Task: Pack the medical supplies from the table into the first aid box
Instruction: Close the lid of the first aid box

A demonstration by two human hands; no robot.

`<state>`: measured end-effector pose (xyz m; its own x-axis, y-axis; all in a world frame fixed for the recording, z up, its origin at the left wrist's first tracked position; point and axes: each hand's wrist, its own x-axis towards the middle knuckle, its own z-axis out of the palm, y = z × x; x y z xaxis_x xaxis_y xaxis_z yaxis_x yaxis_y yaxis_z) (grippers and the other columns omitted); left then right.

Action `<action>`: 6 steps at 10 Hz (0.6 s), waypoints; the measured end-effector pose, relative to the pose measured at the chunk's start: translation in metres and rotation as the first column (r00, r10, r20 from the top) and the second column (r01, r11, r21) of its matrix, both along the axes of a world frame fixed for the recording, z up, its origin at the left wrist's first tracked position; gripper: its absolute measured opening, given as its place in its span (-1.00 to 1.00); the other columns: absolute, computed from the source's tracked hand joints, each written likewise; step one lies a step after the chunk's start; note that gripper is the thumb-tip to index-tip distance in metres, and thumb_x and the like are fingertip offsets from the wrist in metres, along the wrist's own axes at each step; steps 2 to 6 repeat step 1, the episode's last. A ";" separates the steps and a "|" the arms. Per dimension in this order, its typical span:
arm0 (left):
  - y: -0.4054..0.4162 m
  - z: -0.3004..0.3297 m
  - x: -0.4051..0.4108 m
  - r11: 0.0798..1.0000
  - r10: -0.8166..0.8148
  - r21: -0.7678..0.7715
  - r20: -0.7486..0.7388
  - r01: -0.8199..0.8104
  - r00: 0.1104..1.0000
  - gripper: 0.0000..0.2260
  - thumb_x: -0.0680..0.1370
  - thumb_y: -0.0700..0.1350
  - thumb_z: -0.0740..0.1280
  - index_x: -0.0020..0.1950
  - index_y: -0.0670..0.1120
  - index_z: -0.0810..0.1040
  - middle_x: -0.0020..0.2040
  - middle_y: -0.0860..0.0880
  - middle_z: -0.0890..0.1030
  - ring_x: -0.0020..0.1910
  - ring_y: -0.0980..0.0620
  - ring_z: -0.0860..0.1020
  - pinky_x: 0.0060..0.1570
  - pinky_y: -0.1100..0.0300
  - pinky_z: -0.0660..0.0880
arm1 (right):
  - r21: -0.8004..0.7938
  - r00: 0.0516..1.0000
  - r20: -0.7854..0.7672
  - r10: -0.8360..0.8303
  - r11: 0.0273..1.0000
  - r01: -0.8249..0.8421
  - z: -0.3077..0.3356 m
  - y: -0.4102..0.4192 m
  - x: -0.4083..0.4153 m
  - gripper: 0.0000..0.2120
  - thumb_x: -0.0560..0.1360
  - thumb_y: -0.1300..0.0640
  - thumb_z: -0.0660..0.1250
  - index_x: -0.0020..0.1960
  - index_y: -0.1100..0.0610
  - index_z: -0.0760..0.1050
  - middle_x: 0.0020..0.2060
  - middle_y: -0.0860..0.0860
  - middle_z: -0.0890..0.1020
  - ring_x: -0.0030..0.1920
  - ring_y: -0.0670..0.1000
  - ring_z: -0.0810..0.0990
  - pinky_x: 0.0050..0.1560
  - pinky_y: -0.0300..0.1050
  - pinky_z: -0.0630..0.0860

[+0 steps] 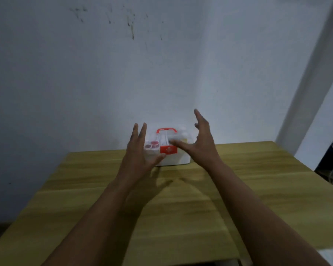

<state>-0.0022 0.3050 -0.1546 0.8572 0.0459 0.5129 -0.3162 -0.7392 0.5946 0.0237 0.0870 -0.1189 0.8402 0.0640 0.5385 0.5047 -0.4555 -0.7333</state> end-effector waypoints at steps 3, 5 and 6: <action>-0.026 -0.034 -0.100 0.958 -0.266 -0.061 0.175 0.280 0.948 -0.39 0.55 0.21 0.42 0.54 0.05 0.38 0.48 0.04 0.44 0.42 0.03 0.45 0.31 0.02 0.50 | 0.378 0.915 0.391 0.097 0.890 -0.256 0.074 -0.014 -0.093 -0.33 0.50 0.07 0.51 0.52 0.09 0.33 0.34 0.10 0.56 0.33 0.07 0.57 0.31 0.14 0.55; -0.026 -0.034 -0.100 0.958 -0.266 -0.061 0.175 0.280 0.948 -0.39 0.55 0.21 0.42 0.54 0.05 0.38 0.48 0.04 0.44 0.42 0.03 0.45 0.31 0.02 0.50 | 0.378 0.915 0.391 0.097 0.890 -0.256 0.074 -0.014 -0.093 -0.33 0.50 0.07 0.51 0.52 0.09 0.33 0.34 0.10 0.56 0.33 0.07 0.57 0.31 0.14 0.55; -0.026 -0.034 -0.100 0.958 -0.266 -0.061 0.175 0.280 0.948 -0.39 0.55 0.21 0.42 0.54 0.05 0.38 0.48 0.04 0.44 0.42 0.03 0.45 0.31 0.02 0.50 | 0.378 0.915 0.391 0.097 0.890 -0.256 0.074 -0.014 -0.093 -0.33 0.50 0.07 0.51 0.52 0.09 0.33 0.34 0.10 0.56 0.33 0.07 0.57 0.31 0.14 0.55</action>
